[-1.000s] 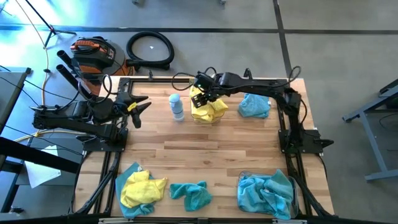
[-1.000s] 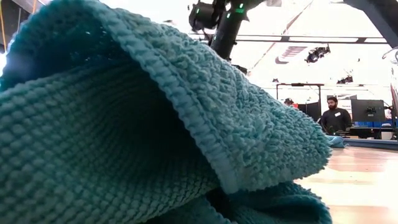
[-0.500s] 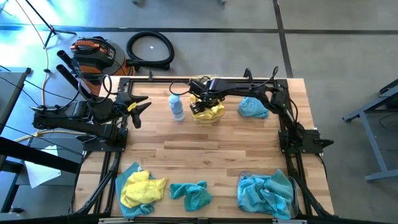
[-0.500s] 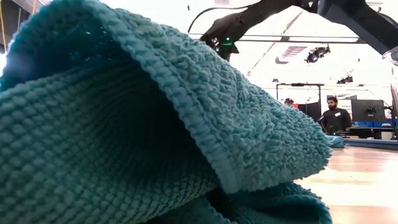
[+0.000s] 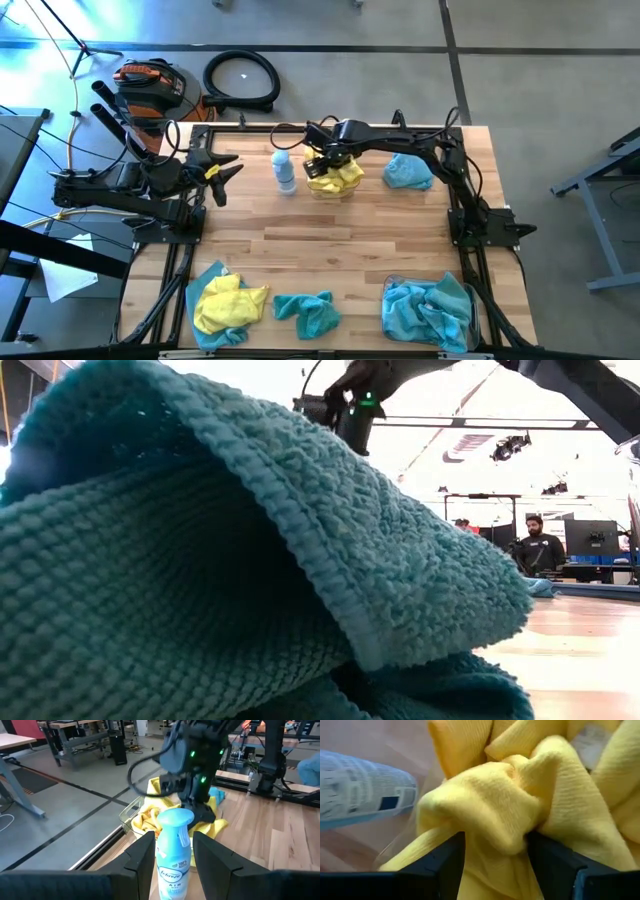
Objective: Sort microfiber towel by color & place in baskets
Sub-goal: Put the yellow towel into the top transparent bin, then put the blue towel into the bottom transparent bin
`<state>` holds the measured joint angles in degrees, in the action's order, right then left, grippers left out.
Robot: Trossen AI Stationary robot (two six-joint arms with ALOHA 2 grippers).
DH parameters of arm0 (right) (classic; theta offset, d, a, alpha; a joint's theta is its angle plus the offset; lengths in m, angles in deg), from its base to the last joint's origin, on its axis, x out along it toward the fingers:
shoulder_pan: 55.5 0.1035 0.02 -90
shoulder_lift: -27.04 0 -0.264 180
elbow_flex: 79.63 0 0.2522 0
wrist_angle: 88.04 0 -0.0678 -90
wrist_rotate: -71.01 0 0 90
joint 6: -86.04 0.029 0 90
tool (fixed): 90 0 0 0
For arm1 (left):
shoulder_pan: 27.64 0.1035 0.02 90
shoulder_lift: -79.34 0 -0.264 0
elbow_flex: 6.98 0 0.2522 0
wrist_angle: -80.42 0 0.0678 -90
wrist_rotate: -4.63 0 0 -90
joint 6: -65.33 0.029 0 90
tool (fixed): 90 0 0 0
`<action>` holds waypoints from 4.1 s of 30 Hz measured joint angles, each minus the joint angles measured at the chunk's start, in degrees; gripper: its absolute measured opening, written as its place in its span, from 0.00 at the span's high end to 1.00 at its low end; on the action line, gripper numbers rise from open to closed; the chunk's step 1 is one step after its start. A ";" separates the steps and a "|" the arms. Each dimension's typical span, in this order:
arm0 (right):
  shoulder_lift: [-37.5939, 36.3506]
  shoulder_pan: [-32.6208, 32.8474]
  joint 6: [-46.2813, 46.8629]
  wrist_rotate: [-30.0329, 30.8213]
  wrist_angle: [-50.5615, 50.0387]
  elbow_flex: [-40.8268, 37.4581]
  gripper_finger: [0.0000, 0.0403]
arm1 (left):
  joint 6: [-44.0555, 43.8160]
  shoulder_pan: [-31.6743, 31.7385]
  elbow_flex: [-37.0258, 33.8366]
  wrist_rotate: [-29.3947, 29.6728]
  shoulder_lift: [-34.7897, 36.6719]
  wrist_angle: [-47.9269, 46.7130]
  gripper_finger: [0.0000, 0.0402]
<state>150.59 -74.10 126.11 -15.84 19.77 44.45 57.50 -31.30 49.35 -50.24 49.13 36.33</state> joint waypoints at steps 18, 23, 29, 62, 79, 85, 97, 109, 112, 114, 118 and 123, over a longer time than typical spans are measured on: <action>-6.70 6.25 2.09 11.20 -10.03 1.03 0.48 | -0.48 0.00 0.00 0.02 0.00 -0.31 0.70; -9.25 10.86 3.20 13.74 -14.87 1.01 0.48 | -0.47 -0.02 0.00 0.04 -0.50 -1.18 0.70; -17.00 18.24 12.49 18.83 -18.41 -8.42 0.48 | -1.01 -0.13 0.03 -1.11 -3.84 -1.54 0.74; -47.46 43.39 30.89 23.41 9.20 -51.25 0.48 | -26.56 -21.06 33.64 -6.10 -55.30 -20.70 0.77; -47.41 43.39 23.00 22.12 16.86 -51.25 0.48 | -29.61 -25.62 35.98 -26.65 -73.85 -8.08 0.77; -47.41 43.39 22.89 21.61 18.28 -51.25 0.48 | -30.16 -27.23 36.00 -27.67 -77.27 -3.86 0.77; -47.41 43.39 22.43 21.47 18.88 -51.25 0.48 | -28.46 -27.12 35.98 -29.81 -77.82 -2.67 0.77; -47.39 43.39 22.86 21.49 19.56 -51.25 0.48 | -31.00 -28.08 35.95 -34.26 -85.86 1.42 0.83; -47.39 43.39 22.86 21.47 20.30 -51.25 0.48 | -31.10 -27.66 35.97 -34.24 -85.65 -0.50 0.96; -47.39 43.39 22.84 20.76 20.57 -51.25 0.48 | -31.79 -27.34 35.95 -33.76 -84.68 -3.09 0.98; -47.37 44.20 22.03 19.54 22.09 -51.25 0.48 | -31.91 -26.81 35.95 -31.01 -79.90 -9.23 1.00; -47.37 46.45 14.62 22.74 30.88 -51.25 0.48 | -29.82 -26.17 35.95 -23.35 -70.15 -12.94 1.00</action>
<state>103.22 -27.65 140.72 6.90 50.65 -6.80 27.68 -57.47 85.30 -73.59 -21.03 23.39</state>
